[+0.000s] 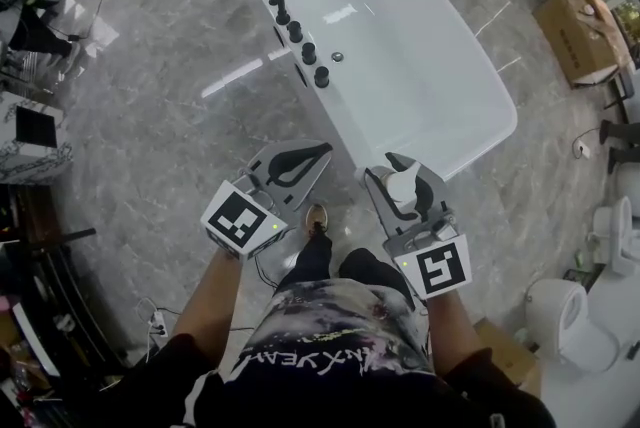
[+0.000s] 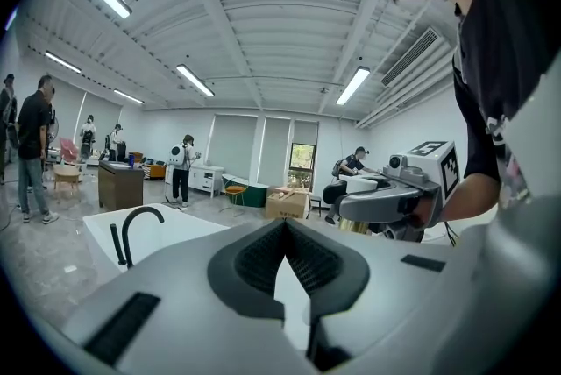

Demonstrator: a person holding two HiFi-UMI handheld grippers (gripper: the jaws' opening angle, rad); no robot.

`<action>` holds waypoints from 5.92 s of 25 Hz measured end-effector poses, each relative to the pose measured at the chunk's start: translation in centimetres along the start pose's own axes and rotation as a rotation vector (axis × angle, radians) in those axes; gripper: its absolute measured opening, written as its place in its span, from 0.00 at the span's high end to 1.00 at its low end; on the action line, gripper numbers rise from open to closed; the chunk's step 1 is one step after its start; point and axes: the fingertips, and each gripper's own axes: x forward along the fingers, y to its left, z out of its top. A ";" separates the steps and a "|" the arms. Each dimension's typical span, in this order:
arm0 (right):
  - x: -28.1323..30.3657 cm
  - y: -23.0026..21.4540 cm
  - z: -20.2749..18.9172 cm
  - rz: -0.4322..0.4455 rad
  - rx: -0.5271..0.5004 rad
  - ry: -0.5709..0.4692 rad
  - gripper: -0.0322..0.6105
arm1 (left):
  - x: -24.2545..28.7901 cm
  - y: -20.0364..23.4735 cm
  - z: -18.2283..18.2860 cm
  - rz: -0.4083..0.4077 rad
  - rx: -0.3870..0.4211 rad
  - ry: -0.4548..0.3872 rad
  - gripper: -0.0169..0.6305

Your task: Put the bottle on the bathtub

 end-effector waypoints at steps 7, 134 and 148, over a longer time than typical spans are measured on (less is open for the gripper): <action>1.7 -1.1 -0.2 0.004 0.002 -0.003 0.74 | 1.3 1.8 -0.1 0.005 0.014 0.014 0.96; 7.1 -9.0 -22.7 0.054 0.011 0.136 0.64 | 13.1 6.4 -13.8 0.044 -0.042 0.080 0.96; 3.9 -7.7 -11.6 0.077 -0.032 0.085 0.64 | 10.5 2.7 -6.6 0.032 -0.026 0.087 0.96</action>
